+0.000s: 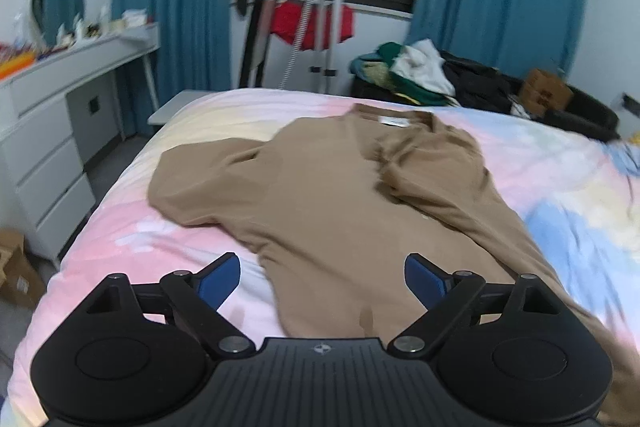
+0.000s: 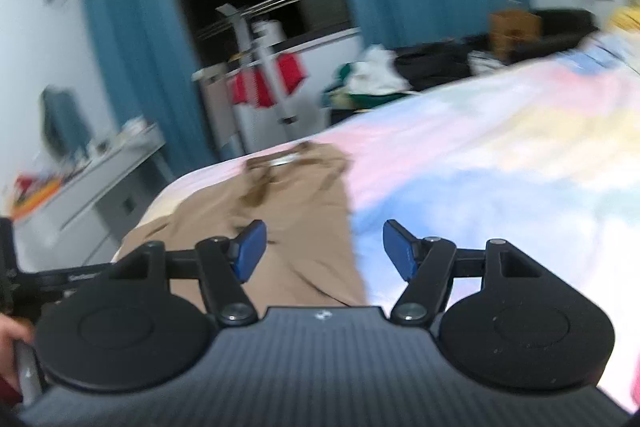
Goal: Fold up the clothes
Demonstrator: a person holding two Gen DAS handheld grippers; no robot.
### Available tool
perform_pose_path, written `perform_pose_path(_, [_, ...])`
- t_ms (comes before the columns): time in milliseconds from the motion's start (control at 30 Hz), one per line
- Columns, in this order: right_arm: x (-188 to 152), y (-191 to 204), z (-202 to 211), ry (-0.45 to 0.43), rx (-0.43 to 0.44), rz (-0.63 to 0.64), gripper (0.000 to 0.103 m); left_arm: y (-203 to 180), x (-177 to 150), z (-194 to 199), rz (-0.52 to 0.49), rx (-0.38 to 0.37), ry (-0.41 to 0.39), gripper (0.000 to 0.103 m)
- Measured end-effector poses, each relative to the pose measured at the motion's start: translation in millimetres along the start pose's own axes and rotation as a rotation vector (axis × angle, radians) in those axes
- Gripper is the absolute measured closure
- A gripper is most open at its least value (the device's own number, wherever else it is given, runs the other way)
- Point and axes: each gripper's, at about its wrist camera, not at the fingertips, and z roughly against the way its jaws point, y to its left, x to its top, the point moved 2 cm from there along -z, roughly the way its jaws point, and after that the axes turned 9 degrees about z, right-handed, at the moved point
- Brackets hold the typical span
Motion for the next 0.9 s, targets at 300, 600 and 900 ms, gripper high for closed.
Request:
perform_pose_path(300, [-0.7, -62.6, 27.4, -0.126, -0.205, -0.155, 0.034, -96.2, -46.2, 12.1, -0.021, -0.184, 0.169, 0.023])
perform_pose_path(600, [-12.8, -89.8, 16.7, -0.115, -0.155, -0.249, 0.034, -186.9, -113.1, -19.4, 0.103, -0.372, 0.397, 0.034])
perform_pose_path(900, [-17.5, -80.6, -0.9, -0.041, -0.095, -0.198, 0.034, -163.5, -114.4, -32.2, 0.136, -0.401, 0.493, 0.094])
